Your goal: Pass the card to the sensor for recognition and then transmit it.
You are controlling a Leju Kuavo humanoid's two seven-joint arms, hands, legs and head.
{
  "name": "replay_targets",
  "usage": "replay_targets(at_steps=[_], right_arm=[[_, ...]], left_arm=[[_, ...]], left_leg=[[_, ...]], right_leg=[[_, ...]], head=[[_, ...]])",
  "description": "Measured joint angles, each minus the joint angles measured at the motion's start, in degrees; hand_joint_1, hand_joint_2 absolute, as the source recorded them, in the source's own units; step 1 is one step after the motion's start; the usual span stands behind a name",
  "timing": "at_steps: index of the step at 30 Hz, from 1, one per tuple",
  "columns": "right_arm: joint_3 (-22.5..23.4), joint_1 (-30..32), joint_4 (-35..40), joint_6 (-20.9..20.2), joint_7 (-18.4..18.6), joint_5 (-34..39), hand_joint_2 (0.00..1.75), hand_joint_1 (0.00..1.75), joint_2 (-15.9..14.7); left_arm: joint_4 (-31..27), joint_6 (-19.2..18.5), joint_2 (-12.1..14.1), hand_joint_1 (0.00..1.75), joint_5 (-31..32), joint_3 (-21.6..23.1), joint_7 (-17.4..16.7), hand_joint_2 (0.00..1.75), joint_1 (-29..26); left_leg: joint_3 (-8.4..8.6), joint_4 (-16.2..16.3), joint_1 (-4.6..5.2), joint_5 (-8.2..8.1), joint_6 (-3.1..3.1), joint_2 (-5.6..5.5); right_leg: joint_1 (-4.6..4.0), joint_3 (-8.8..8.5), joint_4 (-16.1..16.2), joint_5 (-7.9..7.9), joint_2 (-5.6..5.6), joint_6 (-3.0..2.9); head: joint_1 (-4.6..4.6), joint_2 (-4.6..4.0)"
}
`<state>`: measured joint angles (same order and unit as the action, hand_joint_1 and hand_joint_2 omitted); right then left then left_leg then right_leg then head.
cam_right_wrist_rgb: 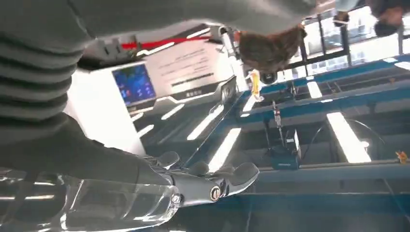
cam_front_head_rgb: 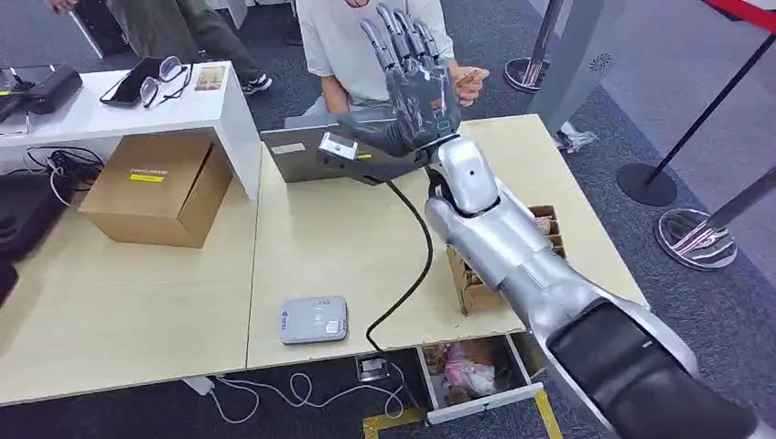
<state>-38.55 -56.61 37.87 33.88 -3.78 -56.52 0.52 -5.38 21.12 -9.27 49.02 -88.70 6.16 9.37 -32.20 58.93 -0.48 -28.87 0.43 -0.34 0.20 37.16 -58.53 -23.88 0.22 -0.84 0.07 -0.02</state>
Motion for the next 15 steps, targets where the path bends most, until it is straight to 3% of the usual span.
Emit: replay_targets(at_steps=[4,10,15], right_arm=[[0.9,6.2,9.7,-0.5,-0.9,3.4,0.0,0.0,-2.5],[2.0,9.4,16.0,-0.9,-1.1,4.0,0.0,0.0,-4.2],[2.5,12.7,21.5,-1.7,-3.0,9.8,0.0,0.0,-6.1]], left_arm=[[0.0,1.0,-0.2,0.0,-2.4,0.0,-0.4,0.0,0.0],[0.0,1.1,-0.2,0.0,-2.8,0.0,-0.4,0.0,0.1],[0.0,0.5,-0.2,0.0,-4.2,0.0,0.0,0.0,0.0]], left_leg=[[-0.04,0.0,0.0,-0.03,0.0,0.01],[-0.02,0.0,0.0,-0.03,-0.01,0.03],[0.0,0.0,0.0,-0.03,-0.01,0.0]], right_leg=[[0.0,0.01,0.0,0.0,0.02,0.01],[0.0,0.01,0.0,0.0,0.03,0.01],[0.0,0.0,0.0,-0.02,0.0,0.02]], head=[[0.0,0.0],[0.0,0.0],[0.0,0.0]])
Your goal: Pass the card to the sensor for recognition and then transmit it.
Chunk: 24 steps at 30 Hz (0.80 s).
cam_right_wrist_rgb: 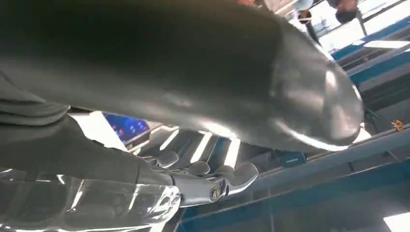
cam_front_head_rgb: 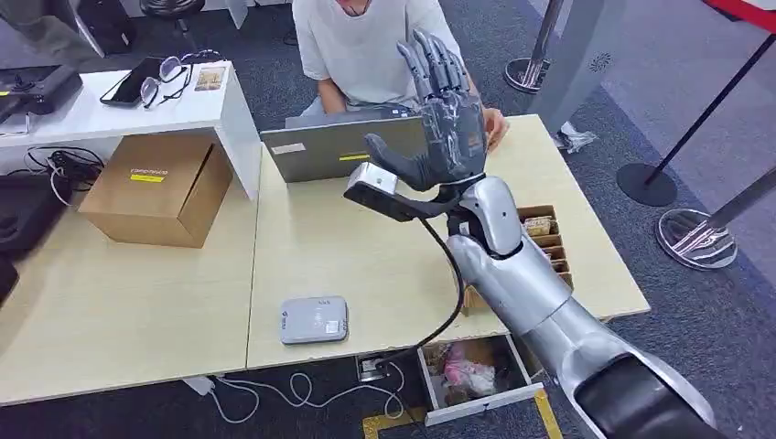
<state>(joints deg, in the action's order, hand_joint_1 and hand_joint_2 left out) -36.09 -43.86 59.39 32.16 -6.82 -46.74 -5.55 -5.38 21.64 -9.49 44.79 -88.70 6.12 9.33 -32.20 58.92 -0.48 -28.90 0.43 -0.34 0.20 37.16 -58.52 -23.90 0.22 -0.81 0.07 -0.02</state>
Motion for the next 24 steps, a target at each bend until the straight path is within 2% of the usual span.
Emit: replay_targets(at_steps=[3,7,13,18,24], right_arm=[[0.9,4.7,5.6,-1.9,-0.8,5.5,0.0,0.0,-1.8],[2.5,11.6,12.5,-2.1,-2.6,11.1,0.0,0.0,-3.5],[5.1,21.6,21.2,-1.3,-3.3,11.8,0.0,0.0,-4.2],[8.9,28.9,26.4,-1.8,0.3,0.5,0.0,0.0,-4.2],[14.3,36.5,29.9,-4.5,4.7,-12.1,0.0,0.0,-5.1]], left_arm=[[0.0,-1.0,0.0,0.0,-0.5,0.0,0.7,0.0,-0.4],[0.0,-2.1,0.0,0.0,-0.6,0.0,1.4,0.0,-1.2],[0.0,-2.8,0.0,0.0,-0.7,0.0,1.4,0.0,-1.6],[0.0,-3.6,0.0,0.0,-0.6,0.0,1.7,0.0,-1.8],[-0.4,-4.3,0.0,0.0,0.0,0.0,1.9,0.0,-2.0]], left_leg=[[-0.03,0.0,0.0,-0.03,-0.04,-0.01],[-0.03,0.0,0.0,-0.1,-0.07,-0.01],[-0.08,0.0,0.0,-0.14,-0.07,-0.03],[-0.09,0.0,0.01,-0.16,-0.1,-0.03],[-0.11,0.0,0.02,-0.23,-0.19,-0.04]], right_leg=[[0.0,0.0,0.0,-0.02,-0.02,0.03],[0.0,0.0,0.1,-0.07,-0.01,0.08],[0.0,0.0,0.1,-0.09,-0.03,0.11],[0.0,0.01,0.1,-0.1,-0.04,0.12],[0.01,-0.01,0.1,-0.14,-0.06,0.19]], head=[[0.02,0.0],[0.02,0.0],[0.0,0.0],[0.0,0.0],[0.02,0.0]])
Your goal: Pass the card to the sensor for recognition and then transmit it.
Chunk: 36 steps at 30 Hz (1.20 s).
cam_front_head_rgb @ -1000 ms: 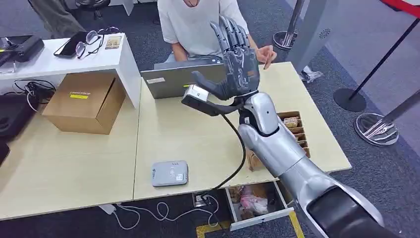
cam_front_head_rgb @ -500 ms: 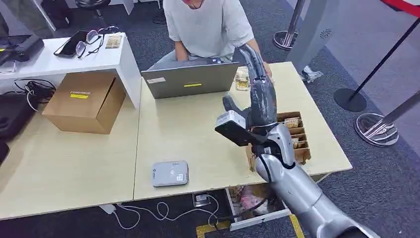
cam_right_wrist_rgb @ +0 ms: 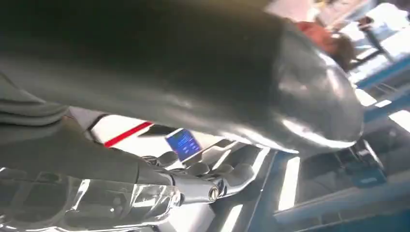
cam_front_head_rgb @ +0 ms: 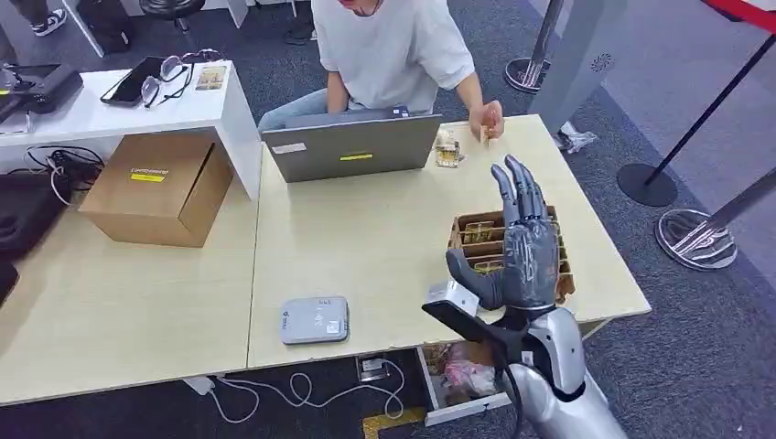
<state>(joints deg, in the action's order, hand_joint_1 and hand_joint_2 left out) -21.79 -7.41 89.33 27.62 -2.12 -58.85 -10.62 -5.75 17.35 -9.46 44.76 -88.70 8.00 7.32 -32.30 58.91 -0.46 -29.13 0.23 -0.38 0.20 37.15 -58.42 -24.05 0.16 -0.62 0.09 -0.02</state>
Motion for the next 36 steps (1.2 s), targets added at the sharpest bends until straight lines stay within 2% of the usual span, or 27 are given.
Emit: replay_targets(at_steps=[4,10,14,19,22,27,36], right_arm=[[2.8,3.5,1.6,-2.7,0.8,-3.1,0.0,0.0,-1.2],[4.9,5.1,2.9,-11.7,1.7,-2.5,0.0,0.0,-4.8],[4.9,3.1,2.9,-20.6,1.2,1.1,0.0,0.0,-9.4],[3.7,-1.7,2.1,-28.6,-0.4,7.1,0.0,0.0,-14.2],[2.3,-4.0,1.4,-30.1,-0.4,8.9,0.0,0.0,-16.9],[1.0,-5.6,0.8,-30.4,-0.3,9.7,0.0,0.0,-19.0],[-6.1,-15.1,-4.3,-36.2,0.3,15.7,0.0,0.0,-25.9]], left_arm=[[-0.2,-0.2,0.0,0.0,0.1,0.0,0.0,0.0,-0.1],[-0.5,0.0,-0.2,0.0,-0.7,0.0,-0.2,0.0,-0.1],[-0.5,0.1,-0.3,0.0,-1.1,0.0,-0.2,0.0,-0.1],[-0.5,0.0,-0.3,0.0,-1.0,0.0,-0.2,0.0,-0.1],[-0.5,-0.1,-0.3,0.0,-0.9,0.0,0.0,0.0,-0.2],[-0.5,-0.1,-0.3,0.0,-0.9,0.0,0.0,0.0,-0.2],[-0.5,-0.2,-0.2,0.0,-0.6,0.0,0.5,0.0,-0.6]], left_leg=[[0.0,0.0,0.02,-0.01,-0.01,0.02],[-0.01,0.0,0.05,-0.03,-0.05,0.03],[-0.01,0.0,0.06,-0.02,-0.07,0.04],[-0.01,0.0,0.16,0.0,-0.1,0.05],[-0.01,0.0,0.17,0.02,-0.13,0.03],[-0.03,0.0,0.17,0.01,-0.14,0.03],[-0.04,0.0,0.25,0.04,-0.23,0.04]], right_leg=[[0.0,0.0,0.0,0.0,0.02,0.0],[0.03,-0.01,0.0,0.01,0.01,0.01],[0.15,-0.02,0.0,0.03,0.02,0.04],[0.16,-0.02,0.0,0.05,0.02,0.07],[0.16,-0.02,0.0,0.05,0.01,0.08],[0.16,-0.02,0.0,0.05,-0.01,0.08],[0.22,-0.02,0.0,0.09,-0.01,0.15]], head=[[0.0,0.0],[-0.02,0.0],[-0.02,0.0],[-0.02,0.0],[-0.02,0.0],[-0.02,0.0],[-0.02,0.0]])
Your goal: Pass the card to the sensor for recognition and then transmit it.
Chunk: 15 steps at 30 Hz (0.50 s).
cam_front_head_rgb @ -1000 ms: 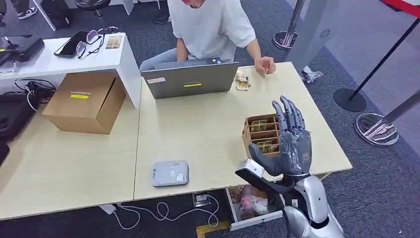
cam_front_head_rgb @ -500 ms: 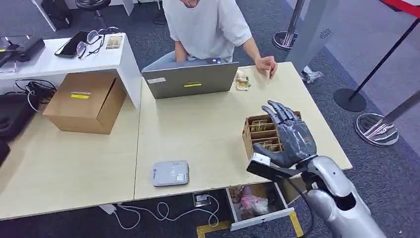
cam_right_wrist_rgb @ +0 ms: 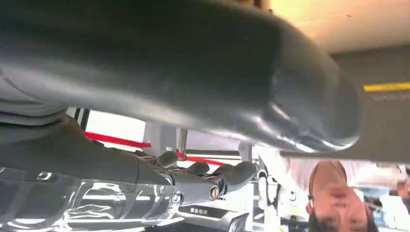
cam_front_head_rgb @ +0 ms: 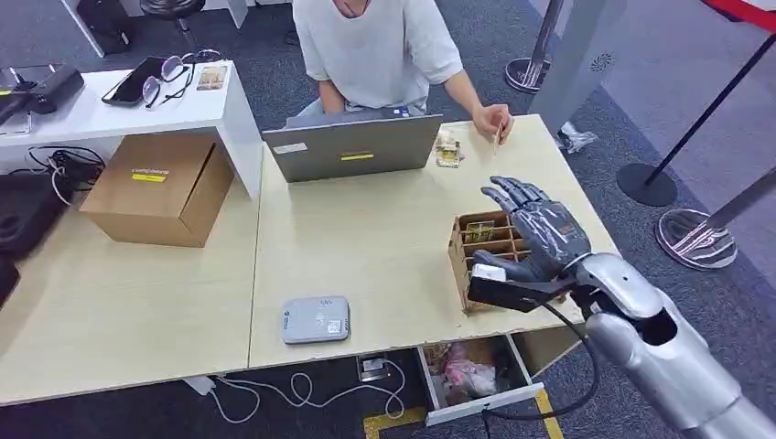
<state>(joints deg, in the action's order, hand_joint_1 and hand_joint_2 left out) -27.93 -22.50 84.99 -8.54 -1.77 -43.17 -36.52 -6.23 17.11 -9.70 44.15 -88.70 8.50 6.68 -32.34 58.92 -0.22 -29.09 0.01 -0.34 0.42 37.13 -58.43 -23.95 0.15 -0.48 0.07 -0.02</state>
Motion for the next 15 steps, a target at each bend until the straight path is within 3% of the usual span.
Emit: replay_targets(at_steps=[1,7,15], right_arm=[[-1.0,-1.3,-0.8,-0.4,0.2,0.4,1.75,0.0,-0.6],[-7.3,-7.7,-4.9,-1.2,0.7,2.8,1.75,0.0,-4.4],[-12.2,-11.8,-8.1,-0.9,1.2,4.0,1.75,0.0,-6.8]], left_arm=[[0.0,0.0,0.0,0.0,-0.1,0.0,0.0,0.0,-0.1],[0.0,0.3,0.1,0.0,-0.7,0.0,-0.2,0.0,-0.6],[0.0,0.7,0.2,0.0,-0.9,0.0,-0.7,0.0,-0.8]], left_leg=[[0.0,0.0,0.0,0.0,0.0,0.0],[0.0,0.0,0.01,0.0,0.0,-0.02],[0.0,0.0,0.01,0.0,-0.01,-0.03]], right_leg=[[0.01,0.0,0.0,0.01,0.0,0.01],[0.01,0.0,0.0,0.0,-0.02,0.01],[0.01,0.01,0.0,0.0,-0.04,0.02]], head=[[0.0,0.0],[0.0,0.0],[0.0,0.0]])
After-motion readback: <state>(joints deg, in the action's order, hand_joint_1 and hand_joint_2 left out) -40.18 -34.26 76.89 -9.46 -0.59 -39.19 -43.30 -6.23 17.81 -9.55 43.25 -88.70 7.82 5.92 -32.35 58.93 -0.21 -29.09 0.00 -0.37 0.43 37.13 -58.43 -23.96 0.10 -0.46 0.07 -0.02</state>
